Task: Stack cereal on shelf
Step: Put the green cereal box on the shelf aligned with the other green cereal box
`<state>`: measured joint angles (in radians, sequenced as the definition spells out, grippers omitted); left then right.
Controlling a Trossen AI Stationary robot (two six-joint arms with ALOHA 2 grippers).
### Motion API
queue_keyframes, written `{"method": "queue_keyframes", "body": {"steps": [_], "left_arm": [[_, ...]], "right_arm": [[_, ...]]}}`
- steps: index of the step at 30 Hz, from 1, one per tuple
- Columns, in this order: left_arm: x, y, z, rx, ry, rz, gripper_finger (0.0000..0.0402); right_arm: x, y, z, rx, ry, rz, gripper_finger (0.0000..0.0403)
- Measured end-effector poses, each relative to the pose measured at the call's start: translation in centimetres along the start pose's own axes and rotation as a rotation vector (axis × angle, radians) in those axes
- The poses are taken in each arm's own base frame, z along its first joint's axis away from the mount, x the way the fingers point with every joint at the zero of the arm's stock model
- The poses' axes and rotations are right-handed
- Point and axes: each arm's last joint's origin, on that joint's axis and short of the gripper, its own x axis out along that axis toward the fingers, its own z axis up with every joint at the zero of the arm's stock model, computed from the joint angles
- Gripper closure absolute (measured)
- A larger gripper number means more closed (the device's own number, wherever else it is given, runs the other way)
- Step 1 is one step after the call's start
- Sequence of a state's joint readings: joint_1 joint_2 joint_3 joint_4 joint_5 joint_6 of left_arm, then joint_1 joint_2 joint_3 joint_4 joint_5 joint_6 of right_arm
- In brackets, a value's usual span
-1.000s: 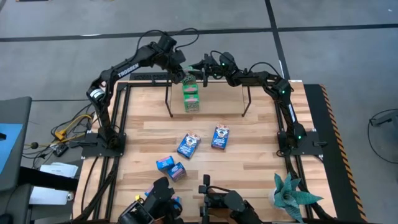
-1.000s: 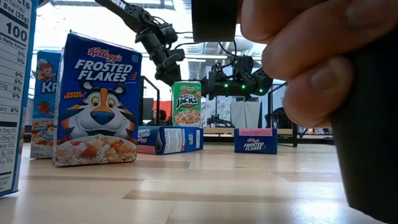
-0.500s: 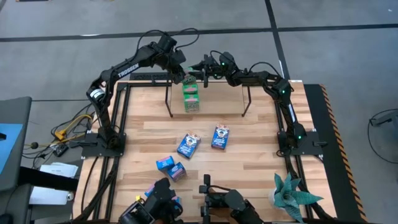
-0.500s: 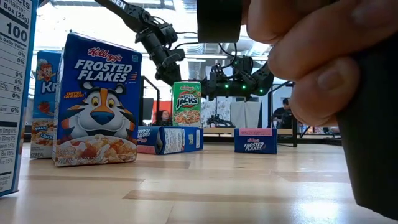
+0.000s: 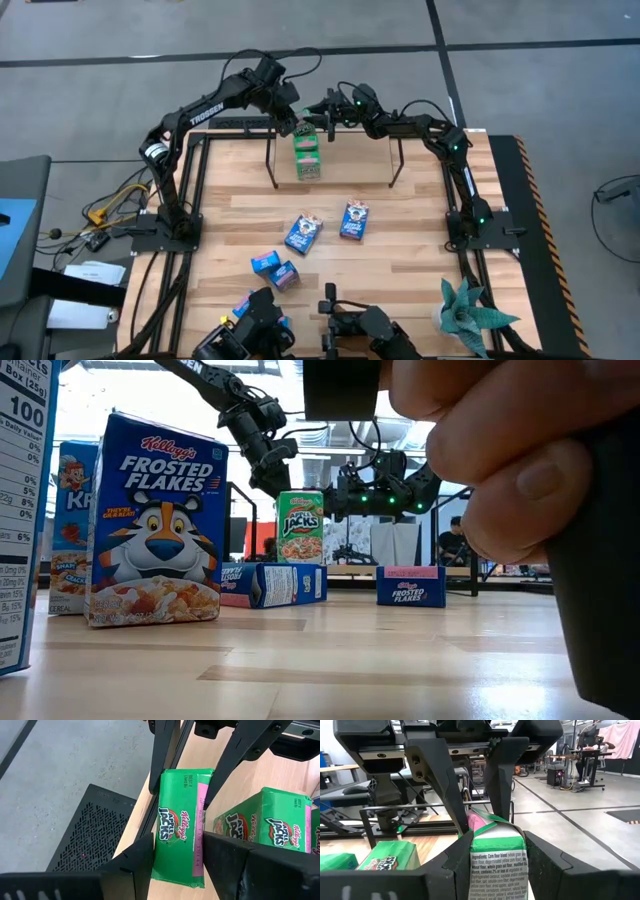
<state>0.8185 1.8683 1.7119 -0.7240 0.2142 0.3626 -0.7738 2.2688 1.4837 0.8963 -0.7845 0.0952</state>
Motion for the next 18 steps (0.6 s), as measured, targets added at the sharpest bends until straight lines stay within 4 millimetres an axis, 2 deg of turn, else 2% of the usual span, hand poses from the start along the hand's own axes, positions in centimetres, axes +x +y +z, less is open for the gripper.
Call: {"method": "queue_keyframes", "body": {"steps": [5,13,18], "left_arm": [[0.01,-0.05,-0.02,0.000,0.003,-0.002,0.0260],[0.01,-0.07,-0.02,-0.001,0.004,-0.002,0.0293],[0.02,-0.07,-0.03,-0.007,0.007,0.004,0.0293]], "right_arm": [[0.03,0.03,0.00,0.000,0.000,0.002,0.0227],[0.03,0.03,0.01,-0.001,-0.001,0.002,0.0227],[0.03,0.03,-0.03,0.004,0.002,0.001,0.0221]]}}
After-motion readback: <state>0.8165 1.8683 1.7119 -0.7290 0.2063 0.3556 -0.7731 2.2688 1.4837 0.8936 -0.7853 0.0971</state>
